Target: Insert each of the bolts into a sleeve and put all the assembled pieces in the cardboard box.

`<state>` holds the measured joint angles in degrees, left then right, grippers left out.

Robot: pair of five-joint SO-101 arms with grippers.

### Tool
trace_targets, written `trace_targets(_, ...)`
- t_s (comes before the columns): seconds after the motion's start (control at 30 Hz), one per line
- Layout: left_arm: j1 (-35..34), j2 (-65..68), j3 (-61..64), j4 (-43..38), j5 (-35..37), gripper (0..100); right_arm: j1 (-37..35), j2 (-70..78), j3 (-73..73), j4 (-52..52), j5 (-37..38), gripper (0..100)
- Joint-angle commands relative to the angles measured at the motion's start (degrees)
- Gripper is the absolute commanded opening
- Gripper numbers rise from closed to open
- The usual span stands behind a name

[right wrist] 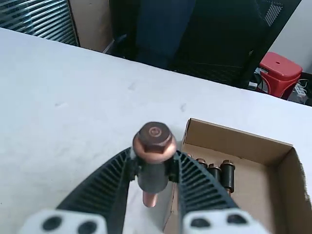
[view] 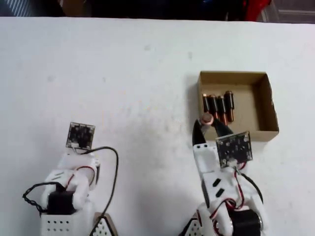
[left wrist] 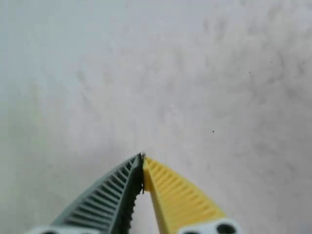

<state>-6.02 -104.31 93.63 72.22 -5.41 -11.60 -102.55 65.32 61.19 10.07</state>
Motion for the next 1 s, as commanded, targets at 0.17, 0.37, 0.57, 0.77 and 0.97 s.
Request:
trace_targets(0.17,0.3,-0.3,2.7,-0.4,0.0,2,0.5,2.1,-17.0,8.7,0.9,1.6)
trace_targets(0.37,0.3,-0.3,3.3,0.6,0.1,2,0.5,17.7,-25.1,9.5,0.8,1.6)
trace_targets(0.57,0.3,-0.3,3.3,1.6,0.1,2,7.2,35.8,-32.9,8.0,0.9,1.6)
trace_targets(0.77,4.3,-0.3,3.3,1.6,4.3,2,14.1,51.6,-36.0,2.6,4.2,1.7)
trace_targets(0.97,1.3,-0.3,3.3,1.6,4.4,2,18.7,65.8,-36.2,-5.6,6.9,1.7)
